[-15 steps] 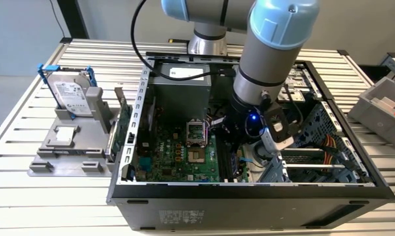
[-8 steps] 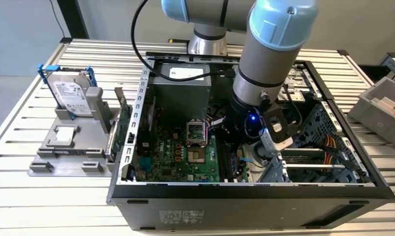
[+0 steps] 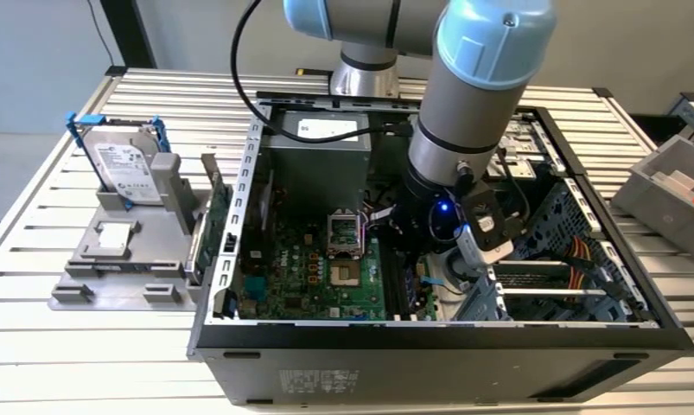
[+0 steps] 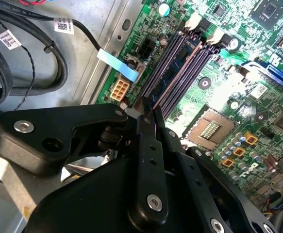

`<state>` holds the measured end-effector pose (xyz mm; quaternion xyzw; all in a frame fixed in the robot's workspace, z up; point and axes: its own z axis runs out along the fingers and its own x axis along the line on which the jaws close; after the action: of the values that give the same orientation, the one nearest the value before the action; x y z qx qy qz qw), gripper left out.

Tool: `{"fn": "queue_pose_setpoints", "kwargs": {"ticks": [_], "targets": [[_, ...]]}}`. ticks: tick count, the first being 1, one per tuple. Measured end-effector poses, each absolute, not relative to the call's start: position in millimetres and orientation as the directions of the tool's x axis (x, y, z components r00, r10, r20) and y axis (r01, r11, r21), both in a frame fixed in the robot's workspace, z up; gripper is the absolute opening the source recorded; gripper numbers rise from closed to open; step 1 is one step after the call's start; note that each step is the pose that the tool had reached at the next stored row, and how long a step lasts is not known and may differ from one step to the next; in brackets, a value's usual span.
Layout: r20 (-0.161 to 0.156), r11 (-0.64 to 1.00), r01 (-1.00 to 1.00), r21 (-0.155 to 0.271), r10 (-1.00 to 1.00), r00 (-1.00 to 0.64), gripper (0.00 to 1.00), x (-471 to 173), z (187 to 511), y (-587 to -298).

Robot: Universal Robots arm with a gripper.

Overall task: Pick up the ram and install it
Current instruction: 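Insert the ram into the slot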

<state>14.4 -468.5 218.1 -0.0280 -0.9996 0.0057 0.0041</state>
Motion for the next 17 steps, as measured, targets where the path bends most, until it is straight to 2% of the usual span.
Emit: {"fn": "queue_pose_setpoints", "kwargs": {"ticks": [17], "targets": [[0.008, 0.999, 0.049, -0.012, 0.049, -0.999, 0.00, 14.8, 218.0, -468.3]]}}
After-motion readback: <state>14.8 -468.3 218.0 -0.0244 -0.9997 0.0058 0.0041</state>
